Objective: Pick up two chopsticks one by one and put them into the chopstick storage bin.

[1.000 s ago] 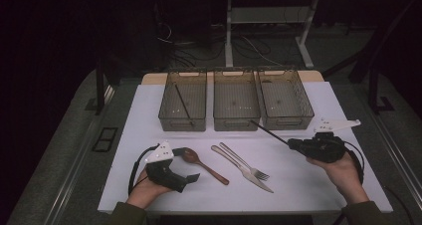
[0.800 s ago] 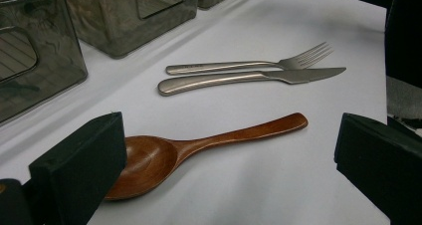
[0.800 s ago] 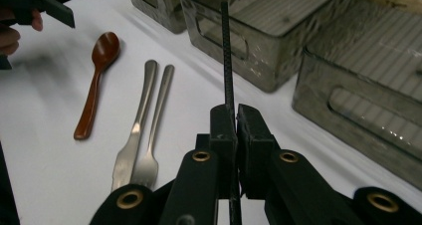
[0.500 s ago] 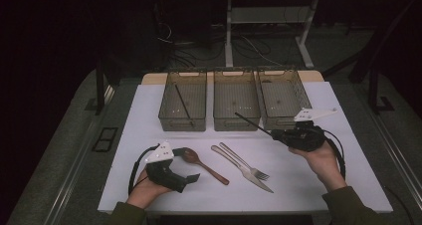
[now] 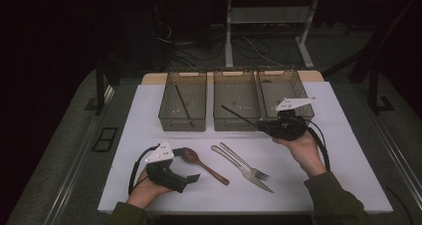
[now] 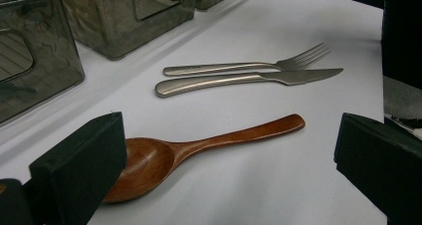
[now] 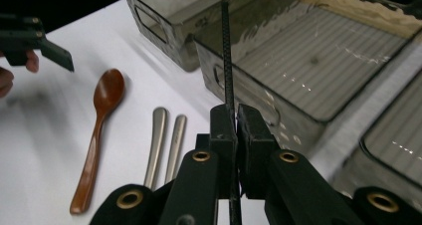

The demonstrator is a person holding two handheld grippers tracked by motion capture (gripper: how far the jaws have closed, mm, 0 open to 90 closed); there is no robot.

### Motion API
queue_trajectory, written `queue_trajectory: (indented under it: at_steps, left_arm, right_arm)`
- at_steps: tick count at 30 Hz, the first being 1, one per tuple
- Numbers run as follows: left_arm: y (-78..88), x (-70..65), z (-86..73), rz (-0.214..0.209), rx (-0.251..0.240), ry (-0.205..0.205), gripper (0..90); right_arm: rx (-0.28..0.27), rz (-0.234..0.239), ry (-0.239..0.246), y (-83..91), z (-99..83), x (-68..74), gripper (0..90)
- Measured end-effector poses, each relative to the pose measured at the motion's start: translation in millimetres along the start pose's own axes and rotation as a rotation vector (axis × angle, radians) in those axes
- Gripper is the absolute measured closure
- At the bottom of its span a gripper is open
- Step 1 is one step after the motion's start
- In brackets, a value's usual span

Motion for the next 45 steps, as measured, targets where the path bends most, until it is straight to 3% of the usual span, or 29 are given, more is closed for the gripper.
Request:
queue_trajectory:
  at_steps: [18, 45]
  left_arm:
    - [0.2, -0.5, 0.7, -0.002, -0.011, 0.005, 0.0]
    - [0.9, -0.6, 1.9, -0.012, -0.017, 0.000, 0.0]
  right_arm:
    - [0.022, -0.012, 0.013, -38.8, 45.2, 20.5, 85.4]
    - [0.078, -0.047, 0.019, -113.6, 103.3, 52.0, 85.3]
Point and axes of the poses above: each handheld gripper's, and its own axes: y roughly backward along the jaws, z roughly out of its top, x roughly to its left, the point moved 5 cm from there along -y, roughly forward along the jaws, and after that the axes turned 12 degrees about -z, right-handed, at the moved point
